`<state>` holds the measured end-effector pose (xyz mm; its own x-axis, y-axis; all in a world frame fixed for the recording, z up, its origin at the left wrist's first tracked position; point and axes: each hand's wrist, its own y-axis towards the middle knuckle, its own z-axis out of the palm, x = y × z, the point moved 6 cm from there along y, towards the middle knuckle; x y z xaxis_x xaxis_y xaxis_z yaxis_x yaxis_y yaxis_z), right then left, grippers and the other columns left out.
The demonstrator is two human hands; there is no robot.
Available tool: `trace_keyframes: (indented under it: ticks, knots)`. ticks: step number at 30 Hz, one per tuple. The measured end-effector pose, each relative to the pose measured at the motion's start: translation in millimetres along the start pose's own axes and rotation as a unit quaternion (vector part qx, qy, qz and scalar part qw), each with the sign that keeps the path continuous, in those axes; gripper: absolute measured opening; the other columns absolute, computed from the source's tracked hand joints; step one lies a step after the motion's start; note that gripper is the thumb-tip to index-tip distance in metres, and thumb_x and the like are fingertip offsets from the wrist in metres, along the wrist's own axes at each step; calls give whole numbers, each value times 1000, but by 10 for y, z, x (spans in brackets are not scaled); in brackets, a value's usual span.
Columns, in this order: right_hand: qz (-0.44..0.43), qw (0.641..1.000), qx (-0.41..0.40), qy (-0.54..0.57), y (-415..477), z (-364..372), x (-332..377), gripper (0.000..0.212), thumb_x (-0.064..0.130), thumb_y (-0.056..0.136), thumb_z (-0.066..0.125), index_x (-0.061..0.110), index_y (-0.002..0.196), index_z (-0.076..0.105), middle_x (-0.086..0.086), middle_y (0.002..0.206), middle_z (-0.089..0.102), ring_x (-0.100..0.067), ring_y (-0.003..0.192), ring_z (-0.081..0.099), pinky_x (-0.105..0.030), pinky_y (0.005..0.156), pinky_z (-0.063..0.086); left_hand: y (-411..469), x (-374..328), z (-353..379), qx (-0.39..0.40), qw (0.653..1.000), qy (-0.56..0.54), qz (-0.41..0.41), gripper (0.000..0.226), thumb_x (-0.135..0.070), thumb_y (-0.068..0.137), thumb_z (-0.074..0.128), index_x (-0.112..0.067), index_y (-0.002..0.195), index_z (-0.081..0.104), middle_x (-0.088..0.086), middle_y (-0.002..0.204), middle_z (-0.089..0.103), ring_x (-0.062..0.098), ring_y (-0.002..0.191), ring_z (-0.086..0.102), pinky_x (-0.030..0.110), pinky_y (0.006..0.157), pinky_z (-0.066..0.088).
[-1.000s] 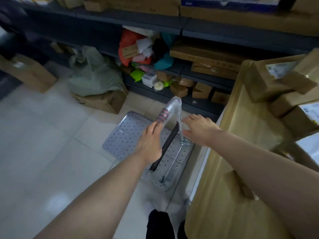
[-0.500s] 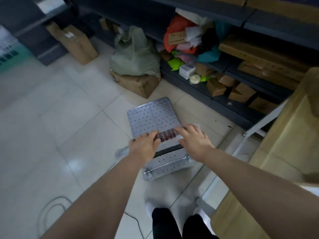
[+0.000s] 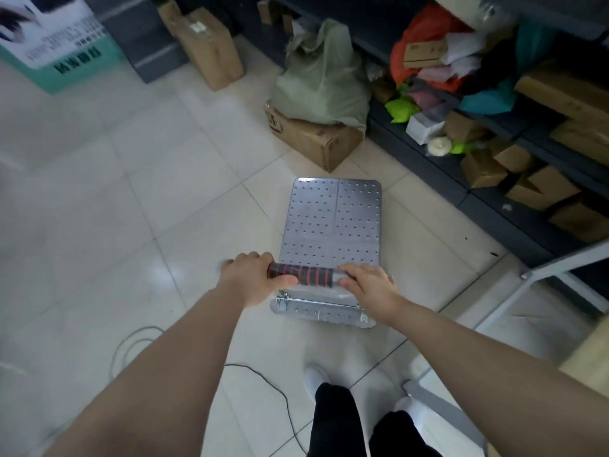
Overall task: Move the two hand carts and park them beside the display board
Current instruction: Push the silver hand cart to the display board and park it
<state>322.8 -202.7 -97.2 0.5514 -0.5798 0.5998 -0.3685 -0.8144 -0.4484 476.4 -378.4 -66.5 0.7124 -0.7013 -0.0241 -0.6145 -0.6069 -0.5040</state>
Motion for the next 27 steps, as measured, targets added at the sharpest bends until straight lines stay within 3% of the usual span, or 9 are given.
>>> trace_keyframes:
  ticks: [5,13,16,18,20,23,27]
  knots:
    - [-38,999,9,-12,184,-29,102,30,44,97,34,38,122,51,1,102,55,-24,103,48,-46,98,37,-40,143,16,-27,999,-19,-24,79,-94,55,15,-30,89,47,-4,90,57,22,92,52,47,87,38]
    - [-75,988,-31,-128,438,-102,470,38,22,98,36,37,132,43,-1,126,50,-24,121,38,-42,106,25,-208,235,120,3,991,-88,-96,69,-84,76,28,-25,103,50,-1,95,60,26,94,56,47,89,39]
    - [-77,991,-38,-106,443,-65,544,38,33,99,29,44,134,40,3,131,45,-20,127,28,-43,112,17,-249,334,219,28,974,-216,-66,46,-67,87,39,-28,108,48,-3,99,63,23,94,58,46,93,41]
    - [-79,991,1,-110,509,-47,586,41,44,97,28,44,136,37,1,135,42,-20,132,23,-44,114,15,-290,401,265,21,964,-261,-46,36,-58,91,42,-30,112,48,-5,102,62,21,97,58,45,93,42]
    - [-88,984,38,-152,628,-19,692,49,56,92,27,41,138,36,-1,137,41,-22,135,23,-45,115,13,-284,476,257,0,970,-239,-48,31,-57,92,39,-30,105,48,-4,99,58,22,97,56,44,88,42]
    - [-102,970,18,-221,862,23,923,46,55,91,32,35,131,42,-5,131,47,-25,129,33,-45,111,20,-214,656,200,-21,973,-210,-96,37,-61,91,34,-30,107,48,2,102,55,24,97,52,43,84,40]
    - [-120,957,10,-263,1141,63,1197,37,53,92,28,32,120,42,-7,117,52,-28,113,43,-44,102,32,-132,915,173,-42,961,-211,-174,45,-65,90,30,-36,120,46,6,113,53,29,110,45,51,95,34]
